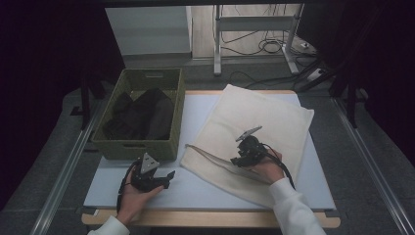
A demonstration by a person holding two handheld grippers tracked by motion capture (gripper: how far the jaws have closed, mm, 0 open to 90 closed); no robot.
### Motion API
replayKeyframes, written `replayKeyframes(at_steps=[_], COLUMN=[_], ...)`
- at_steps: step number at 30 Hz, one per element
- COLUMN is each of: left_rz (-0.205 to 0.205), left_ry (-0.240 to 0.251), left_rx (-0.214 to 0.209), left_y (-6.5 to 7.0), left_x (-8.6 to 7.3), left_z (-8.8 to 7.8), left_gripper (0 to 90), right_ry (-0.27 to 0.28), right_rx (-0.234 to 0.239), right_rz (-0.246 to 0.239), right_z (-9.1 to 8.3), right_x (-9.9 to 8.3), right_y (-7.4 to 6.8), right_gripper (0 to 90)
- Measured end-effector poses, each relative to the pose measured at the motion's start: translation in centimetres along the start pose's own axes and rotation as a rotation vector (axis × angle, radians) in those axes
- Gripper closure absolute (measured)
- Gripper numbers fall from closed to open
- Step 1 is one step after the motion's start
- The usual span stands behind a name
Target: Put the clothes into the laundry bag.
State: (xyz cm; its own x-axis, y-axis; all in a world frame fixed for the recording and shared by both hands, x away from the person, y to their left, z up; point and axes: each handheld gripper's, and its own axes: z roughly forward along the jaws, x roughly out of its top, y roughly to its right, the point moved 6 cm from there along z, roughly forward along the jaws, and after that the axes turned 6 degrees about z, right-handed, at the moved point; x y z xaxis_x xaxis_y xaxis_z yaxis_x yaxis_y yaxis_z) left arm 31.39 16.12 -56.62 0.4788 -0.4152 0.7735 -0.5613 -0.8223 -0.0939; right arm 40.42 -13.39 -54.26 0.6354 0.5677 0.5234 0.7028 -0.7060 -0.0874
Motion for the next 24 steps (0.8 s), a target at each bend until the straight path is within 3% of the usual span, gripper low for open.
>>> replayKeyframes(at_steps=[3,13,24], left_rz=[-0.002,0.006,0.005], left_ry=[0.006,-0.005,-0.001], left_rx=[0.005,0.007,0.018], left_y=[0.0,0.1,0.0], left_x=[0.2,0.1,0.0], left_z=[-0.1,0.1,0.1], left_gripper=[23.4,23.4,23.7], right_ry=[-0.036,-0.073,-0.066], right_rx=[-0.005,-0.013,-0.044], right_rz=[-0.009,-0.017,0.003], right_z=[0.7,1.5,1.5], right_x=[-0.1,-0.4,-0.4], right_y=[0.0,-0.1,0.8], right_gripper=[54.1,58.5,79.5])
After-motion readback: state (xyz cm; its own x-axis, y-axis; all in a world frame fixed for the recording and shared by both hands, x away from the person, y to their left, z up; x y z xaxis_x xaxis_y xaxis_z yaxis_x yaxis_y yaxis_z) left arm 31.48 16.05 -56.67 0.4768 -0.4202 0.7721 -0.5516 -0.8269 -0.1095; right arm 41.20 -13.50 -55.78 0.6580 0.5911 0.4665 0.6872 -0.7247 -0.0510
